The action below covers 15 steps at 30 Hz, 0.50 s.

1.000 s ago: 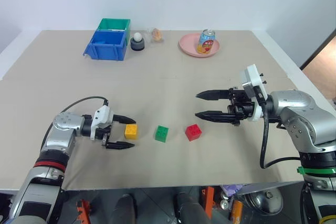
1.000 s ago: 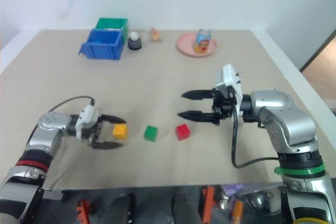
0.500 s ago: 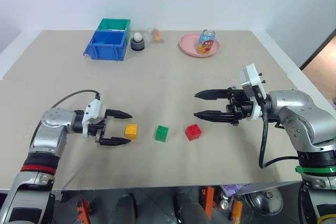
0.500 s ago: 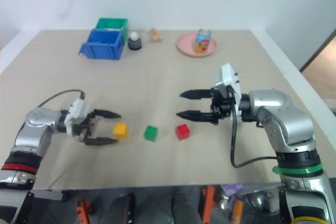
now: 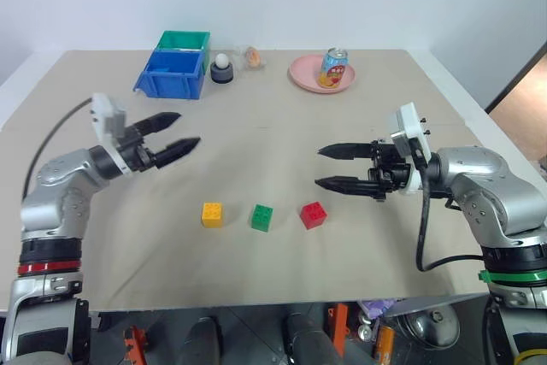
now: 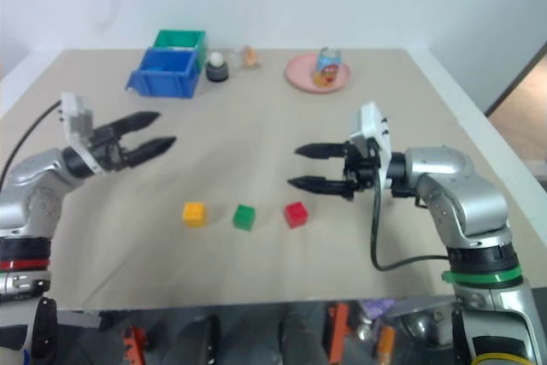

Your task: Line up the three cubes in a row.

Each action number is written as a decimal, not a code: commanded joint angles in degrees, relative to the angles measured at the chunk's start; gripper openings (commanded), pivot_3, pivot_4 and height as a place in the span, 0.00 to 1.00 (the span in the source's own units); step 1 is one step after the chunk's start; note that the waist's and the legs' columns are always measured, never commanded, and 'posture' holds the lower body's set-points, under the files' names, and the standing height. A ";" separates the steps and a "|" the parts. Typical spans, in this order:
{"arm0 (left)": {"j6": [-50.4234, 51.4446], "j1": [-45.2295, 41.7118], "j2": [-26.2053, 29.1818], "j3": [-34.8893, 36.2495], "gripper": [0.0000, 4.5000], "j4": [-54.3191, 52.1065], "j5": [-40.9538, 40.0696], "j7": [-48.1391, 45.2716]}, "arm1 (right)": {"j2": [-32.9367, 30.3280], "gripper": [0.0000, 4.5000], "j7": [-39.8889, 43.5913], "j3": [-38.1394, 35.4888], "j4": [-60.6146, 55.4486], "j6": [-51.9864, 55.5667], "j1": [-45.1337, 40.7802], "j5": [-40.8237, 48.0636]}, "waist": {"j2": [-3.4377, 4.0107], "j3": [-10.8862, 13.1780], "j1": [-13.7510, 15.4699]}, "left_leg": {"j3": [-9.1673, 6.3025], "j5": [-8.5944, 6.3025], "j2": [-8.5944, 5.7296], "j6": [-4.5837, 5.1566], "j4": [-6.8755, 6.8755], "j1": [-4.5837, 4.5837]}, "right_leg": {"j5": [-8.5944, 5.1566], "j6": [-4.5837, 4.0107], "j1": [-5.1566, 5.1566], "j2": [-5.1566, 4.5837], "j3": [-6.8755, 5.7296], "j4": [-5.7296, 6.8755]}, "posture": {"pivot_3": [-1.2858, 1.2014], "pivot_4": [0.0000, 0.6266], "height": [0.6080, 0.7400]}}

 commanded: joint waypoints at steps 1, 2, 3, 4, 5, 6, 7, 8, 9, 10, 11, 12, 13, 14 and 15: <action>4.26 6.89 0.18 6.25 0.99 -6.09 0.04 11.66 | 1.39 0.71 -5.31 -5.36 5.02 -2.03 0.85 -1.25 | 0.00 0.00 -0.09 | 0.00 0.00 0.00 0.00 0.00 0.00 | 0.00 0.00 0.01 -0.01 0.00 0.00 | 0.52 0.24 1.00; 5.02 8.40 0.00 6.88 0.99 -7.45 0.10 13.61 | 1.71 0.71 -6.22 -5.87 5.92 -2.35 1.20 -1.58 | 0.00 0.00 -0.05 | 0.01 0.00 0.00 0.00 -0.01 0.00 | -0.01 0.01 0.02 -0.01 0.01 -0.01 | 0.52 0.24 1.00; 5.80 9.94 -0.35 7.35 0.99 -9.20 -0.11 15.44 | 2.00 0.71 -7.11 -6.16 6.71 -2.88 1.66 -2.15 | -0.01 0.00 0.06 | 0.01 0.00 -0.01 0.00 -0.01 -0.01 | -0.02 0.02 0.02 -0.02 0.02 -0.01 | 0.52 0.24 1.00; 6.16 12.08 -1.00 7.86 0.99 -11.50 0.01 17.62 | 2.58 0.71 -8.40 -6.69 7.47 -3.57 2.71 -2.74 | -0.02 0.01 0.20 | 0.00 0.00 -0.01 0.00 -0.01 -0.03 | -0.02 0.02 0.01 -0.01 0.01 -0.01 | 0.52 0.24 1.00; 6.57 14.28 -1.96 8.58 0.99 -13.82 0.07 20.29 | 3.21 0.71 -9.99 -7.35 8.23 -3.96 3.91 -3.23 | -0.03 0.01 0.33 | 0.00 0.00 -0.01 0.00 -0.01 -0.03 | -0.02 0.01 0.01 -0.01 0.00 -0.01 | 0.52 0.24 1.00; 7.66 16.24 -3.08 9.60 0.99 -15.86 -0.39 23.27 | 4.06 0.71 -11.79 -8.14 8.65 -4.24 5.18 -3.56 | -0.06 -0.01 0.46 | -0.01 0.00 0.00 0.00 0.00 -0.03 | -0.03 0.01 0.01 -0.01 -0.01 0.00 | 0.52 0.24 1.00; 8.74 17.74 -4.08 10.55 0.99 -17.42 -1.20 25.46 | 5.05 0.71 -13.44 -9.02 8.69 -4.34 6.26 -3.57 | -0.06 -0.01 0.56 | -0.01 0.00 -0.01 0.00 0.00 -0.03 | -0.02 0.01 0.03 -0.02 -0.01 -0.01 | 0.52 0.24 1.00; 9.65 18.55 -4.73 11.12 0.99 -18.52 -1.89 26.93 | 5.67 0.71 -14.41 -9.59 8.61 -4.38 6.86 -3.54 | -0.06 -0.01 0.59 | -0.03 0.00 -0.01 0.00 0.01 -0.02 | -0.03 0.02 0.08 -0.03 -0.01 -0.01 | 0.52 0.24 1.00; 9.19 19.91 -5.69 11.68 0.99 -19.83 -1.83 28.29 | 6.59 0.71 -16.02 -10.08 8.49 -4.48 7.81 -3.73 | -0.06 -0.01 0.55 | -0.02 0.00 -0.01 -0.01 0.03 -0.03 | -0.01 0.03 0.08 -0.03 -0.01 -0.01 | 0.52 0.24 1.00; 8.84 21.01 -6.75 12.20 0.99 -21.09 -2.09 29.44 | 7.46 0.71 -17.43 -10.45 8.33 -4.49 8.63 -3.78 | -0.06 -0.01 0.53 | -0.01 0.00 -0.02 -0.01 0.05 -0.03 | 0.02 0.02 0.07 -0.03 0.00 -0.01 | 0.52 0.24 1.00; 9.06 22.06 -7.92 12.81 0.99 -22.43 -2.70 31.16 | 8.46 0.71 -18.81 -10.85 7.92 -4.68 9.57 -3.77 | -0.06 -0.01 0.47 | -0.01 0.00 -0.01 -0.01 0.08 -0.02 | 0.05 0.01 0.07 -0.03 0.00 -0.01 | 0.52 0.24 1.00; 9.13 22.91 -9.03 13.30 0.99 -23.56 -3.07 32.78 | 9.36 0.71 -20.17 -11.19 7.61 -4.80 10.29 -3.86 | -0.06 -0.01 0.43 | 0.02 0.01 -0.01 -0.01 0.10 0.00 | 0.08 0.01 0.08 -0.03 0.03 -0.01 | 0.52 0.24 1.00; 9.13 23.53 -10.00 13.63 0.99 -24.48 -3.23 34.32 | 10.20 0.71 -21.46 -11.58 7.45 -4.63 10.73 -3.74 | -0.07 -0.02 0.42 | 0.01 0.01 -0.01 -0.02 0.11 0.01 | 0.10 0.00 0.08 -0.02 0.03 -0.01 | 0.52 0.24 1.00; 9.17 24.02 -10.68 13.78 0.99 -25.19 -3.17 35.68 | 10.89 0.71 -22.54 -11.90 7.40 -4.52 10.97 -3.64 | -0.07 -0.02 0.41 | 0.02 0.01 -0.01 -0.02 0.12 0.03 | 0.11 -0.01 0.09 -0.02 0.04 -0.01 | 0.52 0.24 1.00; 9.17 24.24 -11.05 13.73 0.99 -25.62 -3.10 36.62 | 11.28 0.71 -23.17 -12.12 7.50 -4.41 10.99 -3.60 | -0.06 -0.02 0.39 | 0.01 0.02 -0.01 -0.01 0.13 0.04 | 0.13 -0.02 0.10 -0.02 0.03 -0.01 | 0.52 0.24 1.00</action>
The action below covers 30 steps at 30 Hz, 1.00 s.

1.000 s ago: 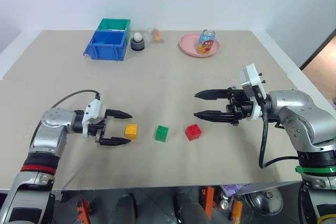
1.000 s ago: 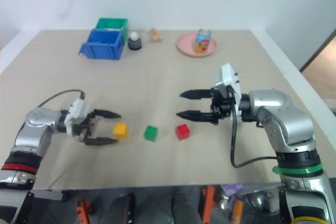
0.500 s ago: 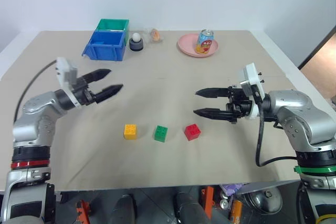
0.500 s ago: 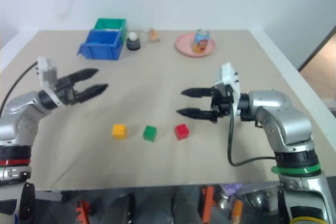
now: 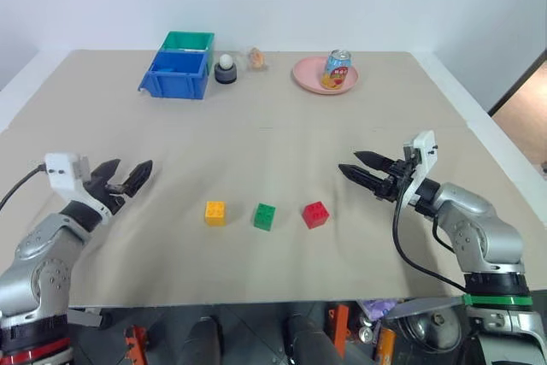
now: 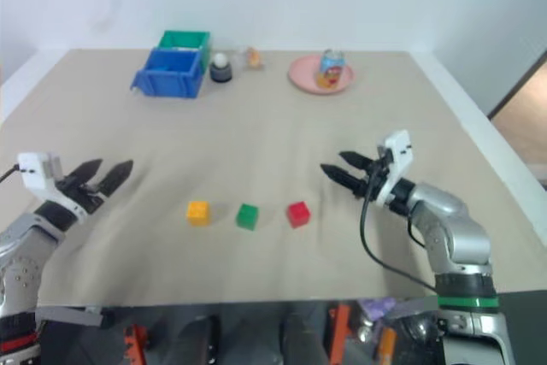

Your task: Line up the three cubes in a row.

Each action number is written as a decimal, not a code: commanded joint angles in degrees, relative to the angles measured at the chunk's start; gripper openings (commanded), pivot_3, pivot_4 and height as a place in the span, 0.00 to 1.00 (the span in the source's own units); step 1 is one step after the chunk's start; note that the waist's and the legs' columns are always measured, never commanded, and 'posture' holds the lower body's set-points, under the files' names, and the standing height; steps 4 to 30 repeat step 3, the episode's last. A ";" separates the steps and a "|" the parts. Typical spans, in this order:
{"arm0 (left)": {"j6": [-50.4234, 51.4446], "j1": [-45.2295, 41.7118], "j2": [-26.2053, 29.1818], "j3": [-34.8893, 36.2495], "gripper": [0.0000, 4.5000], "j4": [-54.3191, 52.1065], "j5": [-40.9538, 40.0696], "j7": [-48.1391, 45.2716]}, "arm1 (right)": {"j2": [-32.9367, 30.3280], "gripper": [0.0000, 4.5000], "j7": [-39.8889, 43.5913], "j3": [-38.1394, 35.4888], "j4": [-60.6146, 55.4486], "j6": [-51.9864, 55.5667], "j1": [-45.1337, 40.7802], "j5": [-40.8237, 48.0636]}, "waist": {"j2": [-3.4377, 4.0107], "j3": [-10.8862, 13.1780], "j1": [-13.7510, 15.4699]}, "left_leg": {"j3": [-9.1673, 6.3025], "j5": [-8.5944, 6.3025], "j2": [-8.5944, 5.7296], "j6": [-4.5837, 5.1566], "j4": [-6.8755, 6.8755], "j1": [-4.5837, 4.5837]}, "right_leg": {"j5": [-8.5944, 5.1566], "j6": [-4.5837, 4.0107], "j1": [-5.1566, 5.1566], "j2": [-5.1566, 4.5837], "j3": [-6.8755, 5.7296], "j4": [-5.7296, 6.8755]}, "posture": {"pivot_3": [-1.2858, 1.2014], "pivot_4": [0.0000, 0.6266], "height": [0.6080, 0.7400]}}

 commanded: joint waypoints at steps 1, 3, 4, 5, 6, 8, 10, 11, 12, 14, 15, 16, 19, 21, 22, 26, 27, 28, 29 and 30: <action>0.31 0.75 -1.19 1.77 0.99 -4.24 -0.70 4.75 | 1.65 0.71 -3.95 -2.56 -1.56 -1.26 -0.13 0.15 | 0.00 0.00 -0.03 | -0.01 0.00 0.00 0.00 0.01 0.00 | 0.03 -0.01 -0.01 0.01 0.01 0.00 | 0.52 0.24 1.00; 0.35 1.25 -2.42 1.56 0.99 -5.19 -0.62 7.11 | 3.37 0.71 -6.82 -3.14 -0.75 -2.04 -0.40 -0.38 | 0.00 0.00 -0.03 | -0.01 0.01 0.00 0.01 0.00 0.02 | 0.05 -0.03 -0.02 0.02 0.01 0.00 | 0.52 0.24 1.00; 0.35 1.25 -2.42 1.56 0.99 -5.19 -0.62 7.11 | 3.37 0.71 -6.82 -3.14 -0.75 -2.04 -0.40 -0.38 | 0.00 0.00 -0.03 | -0.01 0.01 0.00 0.01 0.00 0.02 | 0.05 -0.03 -0.02 0.02 0.01 0.00 | 0.52 0.24 1.00; 0.35 1.25 -2.42 1.56 0.99 -5.19 -0.62 7.11 | 3.37 0.71 -6.82 -3.14 -0.75 -2.04 -0.40 -0.38 | 0.00 0.00 -0.03 | -0.01 0.01 0.00 0.01 0.00 0.02 | 0.05 -0.03 -0.02 0.02 0.01 0.00 | 0.52 0.24 1.00; 0.35 1.25 -2.42 1.56 0.99 -5.19 -0.62 7.11 | 3.37 0.71 -6.82 -3.14 -0.75 -2.04 -0.40 -0.38 | 0.00 0.00 -0.03 | -0.01 0.01 0.00 0.01 0.00 0.02 | 0.05 -0.03 -0.02 0.02 0.01 0.00 | 0.52 0.24 1.00; 0.35 1.25 -2.42 1.56 0.99 -5.19 -0.62 7.11 | 3.37 0.71 -6.82 -3.14 -0.75 -2.04 -0.40 -0.38 | 0.00 0.00 -0.03 | -0.01 0.01 0.00 0.01 0.00 0.02 | 0.05 -0.03 -0.02 0.02 0.01 0.00 | 0.52 0.24 1.00; 0.35 1.25 -2.42 1.56 0.99 -5.19 -0.62 7.11 | 3.37 0.71 -6.82 -3.14 -0.75 -2.04 -0.40 -0.38 | 0.00 0.00 -0.03 | -0.01 0.01 0.00 0.01 0.00 0.02 | 0.05 -0.03 -0.02 0.02 0.01 0.00 | 0.52 0.24 1.00; 0.35 1.25 -2.42 1.56 0.99 -5.19 -0.62 7.11 | 3.37 0.71 -6.82 -3.14 -0.75 -2.04 -0.40 -0.38 | 0.00 0.00 -0.03 | -0.01 0.01 0.00 0.01 0.00 0.02 | 0.05 -0.03 -0.02 0.02 0.01 0.00 | 0.52 0.24 1.00; 0.35 1.25 -2.42 1.56 0.99 -5.19 -0.62 7.11 | 3.37 0.71 -6.82 -3.14 -0.75 -2.04 -0.40 -0.38 | 0.00 0.00 -0.03 | -0.01 0.01 0.00 0.01 0.00 0.02 | 0.05 -0.03 -0.02 0.02 0.01 0.00 | 0.52 0.24 1.00; 0.35 1.25 -2.42 1.56 0.99 -5.19 -0.62 7.11 | 3.37 0.71 -6.82 -3.14 -0.75 -2.04 -0.40 -0.38 | 0.00 0.00 -0.03 | -0.01 0.01 0.00 0.01 0.00 0.02 | 0.05 -0.03 -0.02 0.02 0.01 0.00 | 0.52 0.24 1.00; 0.35 1.25 -2.42 1.56 0.99 -5.19 -0.62 7.11 | 3.37 0.71 -6.82 -3.14 -0.75 -2.04 -0.40 -0.38 | 0.00 0.00 -0.03 | -0.01 0.01 0.00 0.01 0.00 0.02 | 0.05 -0.03 -0.02 0.02 0.01 0.00 | 0.52 0.24 1.00; 0.35 1.25 -2.42 1.56 0.99 -5.19 -0.62 7.11 | 3.37 0.71 -6.82 -3.14 -0.75 -2.04 -0.40 -0.38 | 0.00 0.00 -0.03 | -0.01 0.01 0.00 0.01 0.00 0.02 | 0.05 -0.03 -0.02 0.02 0.01 0.00 | 0.52 0.24 1.00; 0.35 1.25 -2.42 1.56 0.99 -5.19 -0.62 7.11 | 3.37 0.71 -6.82 -3.14 -0.75 -2.04 -0.40 -0.38 | 0.00 0.00 -0.03 | -0.01 0.01 0.00 0.01 0.00 0.02 | 0.05 -0.03 -0.02 0.02 0.01 0.00 | 0.52 0.24 1.00; 0.35 1.25 -2.42 1.56 0.99 -5.19 -0.62 7.11 | 3.37 0.71 -6.82 -3.14 -0.75 -2.04 -0.40 -0.38 | 0.00 0.00 -0.03 | -0.01 0.01 0.00 0.01 0.00 0.02 | 0.05 -0.03 -0.02 0.02 0.01 0.00 | 0.52 0.24 1.00; 0.35 1.25 -2.42 1.56 0.99 -5.19 -0.62 7.11 | 3.37 0.71 -6.82 -3.14 -0.75 -2.04 -0.40 -0.38 | 0.00 0.00 -0.03 | -0.01 0.01 0.00 0.01 0.00 0.02 | 0.05 -0.03 -0.02 0.02 0.01 0.00 | 0.52 0.24 1.00; 0.35 1.25 -2.42 1.56 0.99 -5.19 -0.62 7.11 | 3.37 0.71 -6.82 -3.14 -0.75 -2.04 -0.40 -0.38 | 0.00 0.00 -0.03 | -0.01 0.01 0.00 0.01 0.00 0.02 | 0.05 -0.03 -0.02 0.02 0.01 0.00 | 0.52 0.24 1.00; 0.35 1.25 -2.42 1.56 0.99 -5.19 -0.62 7.11 | 3.37 0.71 -6.82 -3.14 -0.75 -2.04 -0.40 -0.38 | 0.00 0.00 -0.03 | -0.01 0.01 0.00 0.01 0.00 0.02 | 0.05 -0.03 -0.02 0.02 0.01 0.00 | 0.52 0.24 1.00; 0.35 1.25 -2.42 1.56 0.99 -5.19 -0.62 7.11 | 3.37 0.71 -6.82 -3.14 -0.75 -2.04 -0.40 -0.38 | 0.00 0.00 -0.03 | -0.01 0.01 0.00 0.01 0.00 0.02 | 0.05 -0.03 -0.02 0.02 0.01 0.00 | 0.52 0.24 1.00; 0.35 1.25 -2.42 1.56 0.99 -5.19 -0.62 7.11 | 3.37 0.71 -6.82 -3.14 -0.75 -2.04 -0.40 -0.38 | 0.00 0.00 -0.03 | -0.01 0.01 0.00 0.01 0.00 0.02 | 0.05 -0.03 -0.02 0.02 0.01 0.00 | 0.52 0.24 1.00; 0.35 1.25 -2.42 1.56 0.99 -5.19 -0.62 7.11 | 3.37 0.71 -6.82 -3.14 -0.75 -2.04 -0.40 -0.38 | 0.00 0.00 -0.03 | -0.01 0.01 0.00 0.01 0.00 0.02 | 0.05 -0.03 -0.02 0.02 0.01 0.00 | 0.52 0.24 1.00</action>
